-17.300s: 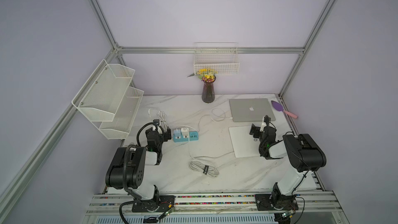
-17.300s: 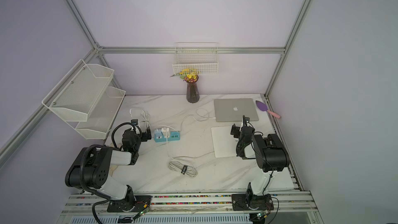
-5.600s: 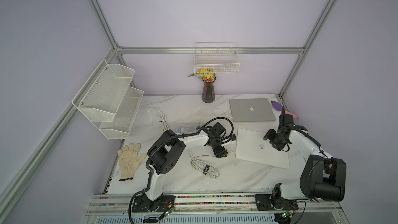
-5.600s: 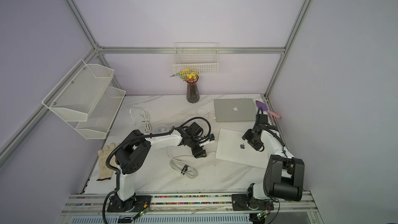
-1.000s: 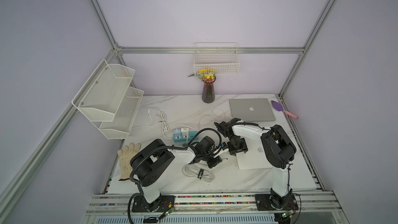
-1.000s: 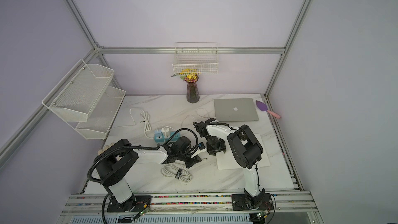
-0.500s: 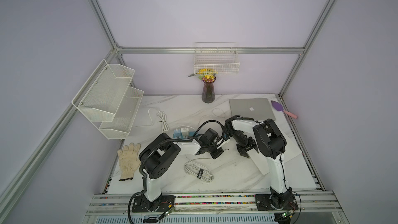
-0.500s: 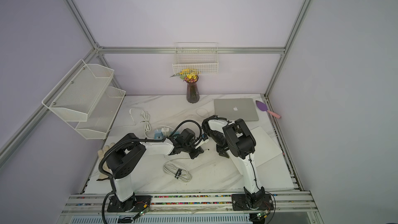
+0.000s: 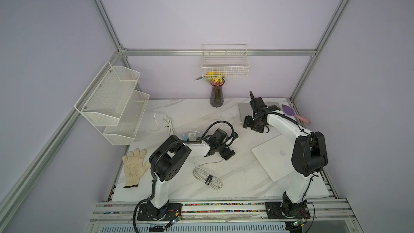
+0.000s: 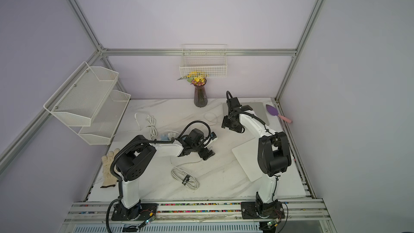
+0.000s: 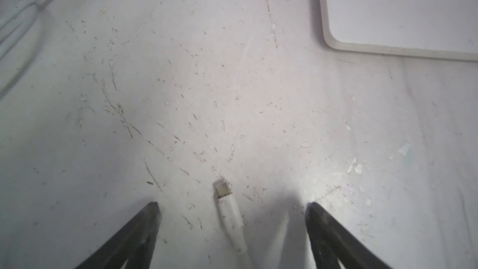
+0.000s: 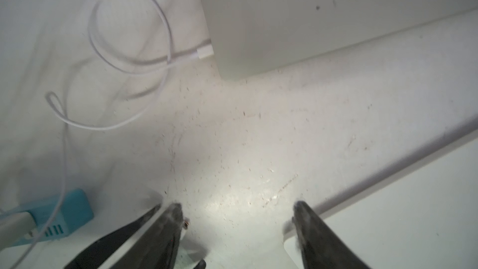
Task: Unplug the laptop charger
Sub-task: Place the charging cable at the center of the board, then move the socket to the center of the board.
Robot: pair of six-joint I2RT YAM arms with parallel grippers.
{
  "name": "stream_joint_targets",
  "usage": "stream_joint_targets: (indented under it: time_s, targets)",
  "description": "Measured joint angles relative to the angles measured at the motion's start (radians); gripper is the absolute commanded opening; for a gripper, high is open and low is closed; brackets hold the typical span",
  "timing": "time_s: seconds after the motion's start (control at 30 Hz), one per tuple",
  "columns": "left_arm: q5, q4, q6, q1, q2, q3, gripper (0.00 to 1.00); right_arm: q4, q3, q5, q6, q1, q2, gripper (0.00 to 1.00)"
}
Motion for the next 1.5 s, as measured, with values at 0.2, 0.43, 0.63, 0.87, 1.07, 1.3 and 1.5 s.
stream_joint_targets:
  time_s: [0.2, 0.43, 0.63, 0.87, 1.07, 1.3, 1.5]
  targets:
    - [0.003, -0.138, 0.005, 0.011, -0.142, 0.026, 0.92, 0.208, -0.012, -0.091, 0.034, -0.01, 0.075, 0.71]
    - [-0.04, -0.076, -0.08, 0.071, -0.37, 0.148, 0.9, 0.377, -0.07, -0.095, 0.064, -0.008, 0.05, 0.69]
    - [-0.128, 0.079, -0.293, 0.262, -0.526, 0.02, 0.69, 0.34, 0.103, -0.104, -0.013, 0.032, 0.088, 0.61]
    - [-0.332, 0.089, -0.597, 0.515, -0.686, -0.284, 0.61, 0.064, 0.775, -0.219, -0.173, 0.274, 0.413, 0.43]
    - [-0.393, -0.025, -0.71, 0.569, -0.728, -0.384, 0.58, -0.129, 0.938, -0.271, -0.212, 0.397, 0.554, 0.42]
    - [-0.349, 0.03, -0.71, 0.567, -0.811, -0.583, 0.56, -0.151, 0.839, -0.256, -0.264, 0.427, 0.558, 0.41]
    - [-0.298, 0.121, -0.705, 0.567, -0.772, -0.614, 0.54, -0.101, 0.763, -0.236, -0.307, 0.447, 0.532, 0.4]
